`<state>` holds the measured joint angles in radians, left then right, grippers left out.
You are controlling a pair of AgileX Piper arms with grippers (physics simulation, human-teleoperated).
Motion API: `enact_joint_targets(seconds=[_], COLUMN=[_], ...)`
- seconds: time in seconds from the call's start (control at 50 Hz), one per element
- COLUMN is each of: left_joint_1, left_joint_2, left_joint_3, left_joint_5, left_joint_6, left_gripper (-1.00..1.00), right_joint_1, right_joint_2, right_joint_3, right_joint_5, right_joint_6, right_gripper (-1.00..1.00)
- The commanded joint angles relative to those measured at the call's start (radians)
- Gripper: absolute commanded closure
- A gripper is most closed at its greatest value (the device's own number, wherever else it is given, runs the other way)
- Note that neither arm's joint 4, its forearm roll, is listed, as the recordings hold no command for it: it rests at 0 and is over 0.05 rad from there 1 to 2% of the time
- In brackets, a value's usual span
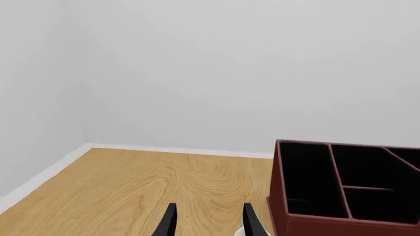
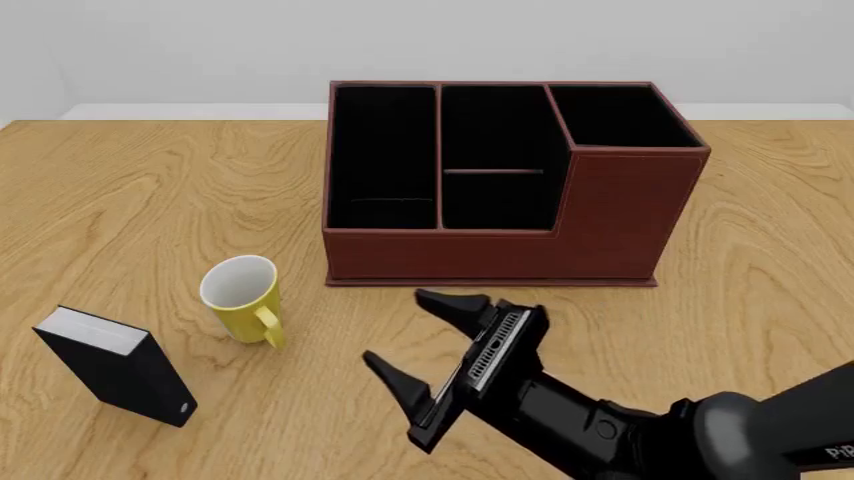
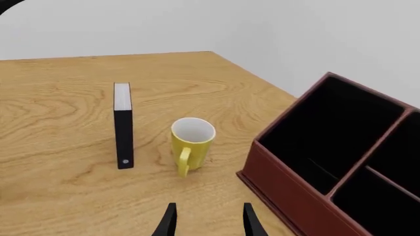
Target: Pick up the yellow and white mug and place it to the right of the caddy.
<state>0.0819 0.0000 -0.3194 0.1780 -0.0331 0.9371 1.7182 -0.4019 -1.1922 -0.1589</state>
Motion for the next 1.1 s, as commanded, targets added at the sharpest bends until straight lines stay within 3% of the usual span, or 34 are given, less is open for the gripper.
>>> enact_joint_targets(seconds=[0.02,1.1], left_joint_1=[0.002,0.013], left_joint_2=[0.000,0.000], left_joint_3=[-0.009,-0.030], left_joint_5=[0.008,0.019], left_joint_6=[-0.007,-0.035], left_gripper=[-1.00,-1.00], right_joint_1=[0.012,0.054], right_joint_2=[0.032,0.128], right_joint_3=[-0.040,-0.196], right_joint_5=[0.013,0.104], right_joint_6=[0.003,0.005], right_gripper=[-1.00,-1.00])
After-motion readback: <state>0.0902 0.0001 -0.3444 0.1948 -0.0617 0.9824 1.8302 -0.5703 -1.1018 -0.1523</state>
